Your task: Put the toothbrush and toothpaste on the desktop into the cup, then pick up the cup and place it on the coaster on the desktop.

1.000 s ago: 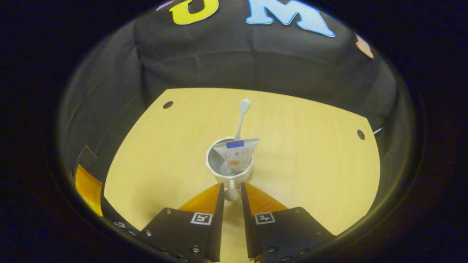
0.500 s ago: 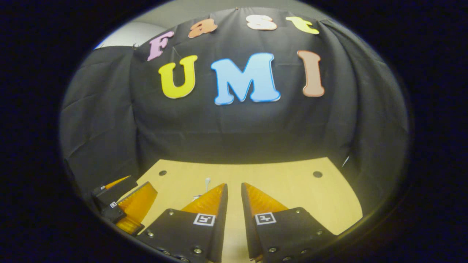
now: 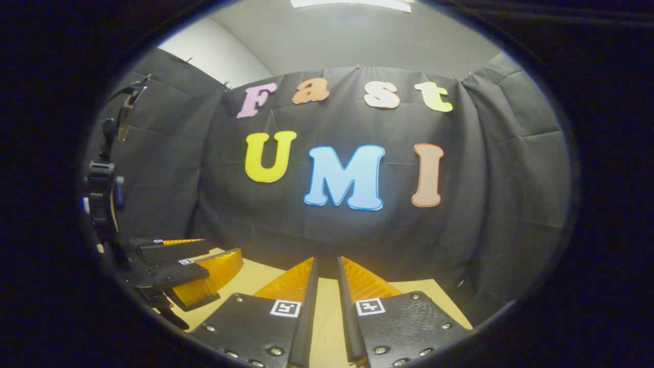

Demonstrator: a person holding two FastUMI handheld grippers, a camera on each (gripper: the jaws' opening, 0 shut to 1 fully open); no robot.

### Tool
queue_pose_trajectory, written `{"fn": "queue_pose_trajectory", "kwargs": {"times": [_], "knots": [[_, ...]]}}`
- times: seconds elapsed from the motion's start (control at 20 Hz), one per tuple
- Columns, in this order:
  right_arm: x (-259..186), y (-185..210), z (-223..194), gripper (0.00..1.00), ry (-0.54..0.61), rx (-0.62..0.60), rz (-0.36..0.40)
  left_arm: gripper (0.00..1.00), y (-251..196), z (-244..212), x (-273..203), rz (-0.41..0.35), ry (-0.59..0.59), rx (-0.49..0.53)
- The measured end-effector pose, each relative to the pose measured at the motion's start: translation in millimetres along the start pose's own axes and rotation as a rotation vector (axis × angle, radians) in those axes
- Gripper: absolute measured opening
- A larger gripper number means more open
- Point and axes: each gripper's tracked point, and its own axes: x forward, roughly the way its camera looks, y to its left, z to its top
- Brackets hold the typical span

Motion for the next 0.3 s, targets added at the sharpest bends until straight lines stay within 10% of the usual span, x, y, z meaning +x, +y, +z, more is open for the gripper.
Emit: {"fn": "queue_pose_trajectory", "kwargs": {"times": [0.3], "knots": [[-20.4,-8.1,-3.4,0.24,-0.032,-0.014,0.026,0.96,-15.2,8.7,-11.4,0.062,-0.014,-0.01]]}}
